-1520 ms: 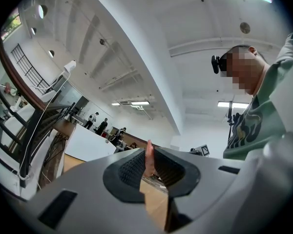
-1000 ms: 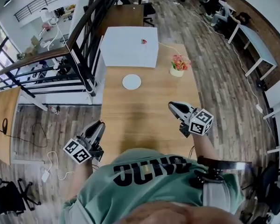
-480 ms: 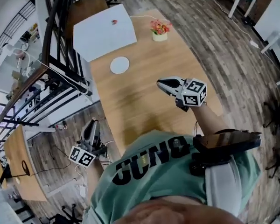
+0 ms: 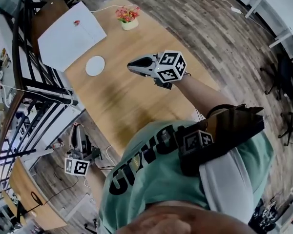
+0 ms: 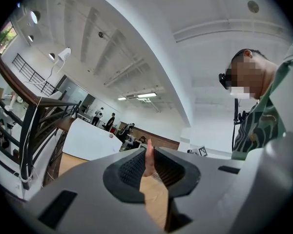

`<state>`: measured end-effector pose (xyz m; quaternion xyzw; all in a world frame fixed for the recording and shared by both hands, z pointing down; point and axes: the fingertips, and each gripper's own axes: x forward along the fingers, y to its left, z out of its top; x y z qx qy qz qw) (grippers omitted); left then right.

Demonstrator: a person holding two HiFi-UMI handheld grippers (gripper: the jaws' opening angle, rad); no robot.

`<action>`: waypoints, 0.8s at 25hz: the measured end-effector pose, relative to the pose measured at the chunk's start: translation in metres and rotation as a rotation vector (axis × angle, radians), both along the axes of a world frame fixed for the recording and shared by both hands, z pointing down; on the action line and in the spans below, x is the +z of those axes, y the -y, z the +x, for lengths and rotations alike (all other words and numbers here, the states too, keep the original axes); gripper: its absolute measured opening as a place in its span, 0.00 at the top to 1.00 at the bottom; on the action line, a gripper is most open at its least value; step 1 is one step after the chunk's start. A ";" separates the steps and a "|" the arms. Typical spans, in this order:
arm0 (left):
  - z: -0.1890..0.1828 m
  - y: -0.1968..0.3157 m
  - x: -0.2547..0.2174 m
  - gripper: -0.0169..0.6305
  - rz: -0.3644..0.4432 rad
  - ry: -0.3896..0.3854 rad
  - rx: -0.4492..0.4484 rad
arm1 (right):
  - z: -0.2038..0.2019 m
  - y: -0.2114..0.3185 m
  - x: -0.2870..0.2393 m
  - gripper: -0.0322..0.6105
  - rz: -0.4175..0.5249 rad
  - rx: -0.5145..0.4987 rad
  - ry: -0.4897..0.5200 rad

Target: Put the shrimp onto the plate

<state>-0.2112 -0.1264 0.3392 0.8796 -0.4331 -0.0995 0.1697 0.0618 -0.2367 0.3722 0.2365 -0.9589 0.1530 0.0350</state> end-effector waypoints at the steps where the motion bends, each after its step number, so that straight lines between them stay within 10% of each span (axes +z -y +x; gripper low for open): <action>1: 0.002 0.006 0.004 0.88 -0.012 0.002 0.002 | -0.002 0.005 0.003 0.94 -0.003 -0.005 0.001; 20: 0.014 0.123 0.042 0.88 -0.050 0.147 0.094 | -0.020 0.082 0.051 0.94 -0.052 -0.032 0.000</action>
